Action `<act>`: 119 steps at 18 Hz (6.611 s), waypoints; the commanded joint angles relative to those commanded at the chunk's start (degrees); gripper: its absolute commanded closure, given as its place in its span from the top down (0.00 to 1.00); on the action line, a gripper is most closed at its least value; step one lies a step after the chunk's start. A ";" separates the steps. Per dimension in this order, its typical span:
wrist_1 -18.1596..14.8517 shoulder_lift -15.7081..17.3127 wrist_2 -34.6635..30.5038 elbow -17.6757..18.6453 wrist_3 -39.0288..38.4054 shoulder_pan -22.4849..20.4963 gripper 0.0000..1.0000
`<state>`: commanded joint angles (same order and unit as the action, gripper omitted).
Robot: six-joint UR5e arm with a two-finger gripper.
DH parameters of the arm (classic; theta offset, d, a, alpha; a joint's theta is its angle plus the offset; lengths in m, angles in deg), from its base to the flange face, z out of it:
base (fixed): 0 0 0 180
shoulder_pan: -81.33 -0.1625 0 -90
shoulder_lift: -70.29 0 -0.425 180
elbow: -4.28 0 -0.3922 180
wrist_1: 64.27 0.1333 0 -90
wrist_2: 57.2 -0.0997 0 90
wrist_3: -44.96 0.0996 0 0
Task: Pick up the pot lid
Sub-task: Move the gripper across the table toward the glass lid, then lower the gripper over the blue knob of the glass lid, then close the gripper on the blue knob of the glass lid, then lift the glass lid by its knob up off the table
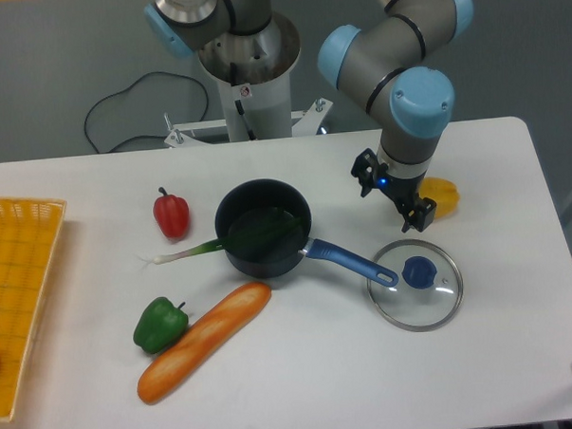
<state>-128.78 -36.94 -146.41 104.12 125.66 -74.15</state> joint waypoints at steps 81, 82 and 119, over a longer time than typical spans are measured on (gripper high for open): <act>5.80 -16.17 -0.35 -11.60 -24.71 -0.35 1.00; 5.89 -16.17 -0.35 -11.60 -24.71 -0.35 1.00; 4.92 -15.74 -2.37 -13.54 -20.15 0.00 0.27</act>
<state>-123.85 -52.68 -148.78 90.59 105.51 -74.15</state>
